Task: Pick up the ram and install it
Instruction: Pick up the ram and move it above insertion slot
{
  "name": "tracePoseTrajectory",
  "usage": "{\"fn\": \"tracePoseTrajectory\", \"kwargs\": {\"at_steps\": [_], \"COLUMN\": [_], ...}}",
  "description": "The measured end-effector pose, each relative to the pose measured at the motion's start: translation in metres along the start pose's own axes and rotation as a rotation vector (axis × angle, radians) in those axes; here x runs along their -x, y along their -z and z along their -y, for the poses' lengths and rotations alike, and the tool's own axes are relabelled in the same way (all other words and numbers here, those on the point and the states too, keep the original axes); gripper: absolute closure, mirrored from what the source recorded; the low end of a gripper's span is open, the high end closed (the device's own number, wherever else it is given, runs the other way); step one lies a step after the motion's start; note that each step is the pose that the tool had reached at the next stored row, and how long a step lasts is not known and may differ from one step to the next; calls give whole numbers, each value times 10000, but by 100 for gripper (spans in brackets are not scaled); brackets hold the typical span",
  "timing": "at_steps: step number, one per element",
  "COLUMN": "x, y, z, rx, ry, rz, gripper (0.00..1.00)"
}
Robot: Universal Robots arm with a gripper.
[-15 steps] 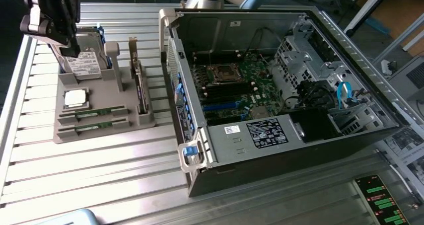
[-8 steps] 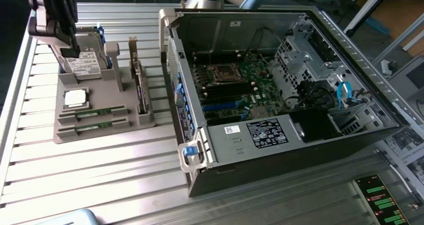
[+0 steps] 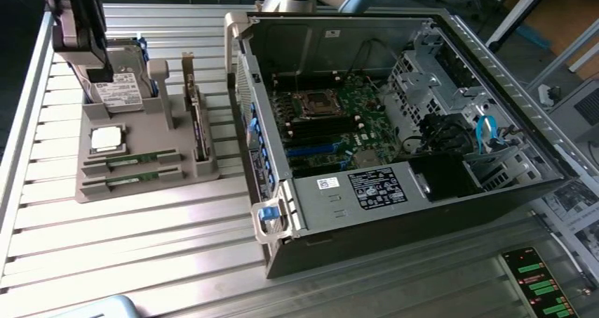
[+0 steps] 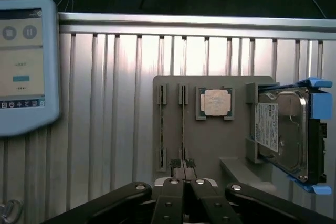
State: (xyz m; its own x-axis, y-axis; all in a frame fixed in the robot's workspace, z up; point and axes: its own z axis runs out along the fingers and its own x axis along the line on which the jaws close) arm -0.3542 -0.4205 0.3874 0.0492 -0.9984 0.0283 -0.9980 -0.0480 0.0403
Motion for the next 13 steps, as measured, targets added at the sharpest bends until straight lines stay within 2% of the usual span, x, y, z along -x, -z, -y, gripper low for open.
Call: {"fn": "tracePoseTrajectory", "kwargs": {"at_steps": [4,5,7,10,11,13], "x": [1,1,1,3,3,3], "y": [1,0,-1,-2,-3,-3], "z": [-3,-9,-25,-54,-59,-58], "rx": [-9,-38,-144,-347,-376,-378], "ry": [0,-3,-3,-3,-3,-1], "rz": [-3,-3,-7,-17,-17,-18], "gripper": [89,89,89,89,89,89]}}
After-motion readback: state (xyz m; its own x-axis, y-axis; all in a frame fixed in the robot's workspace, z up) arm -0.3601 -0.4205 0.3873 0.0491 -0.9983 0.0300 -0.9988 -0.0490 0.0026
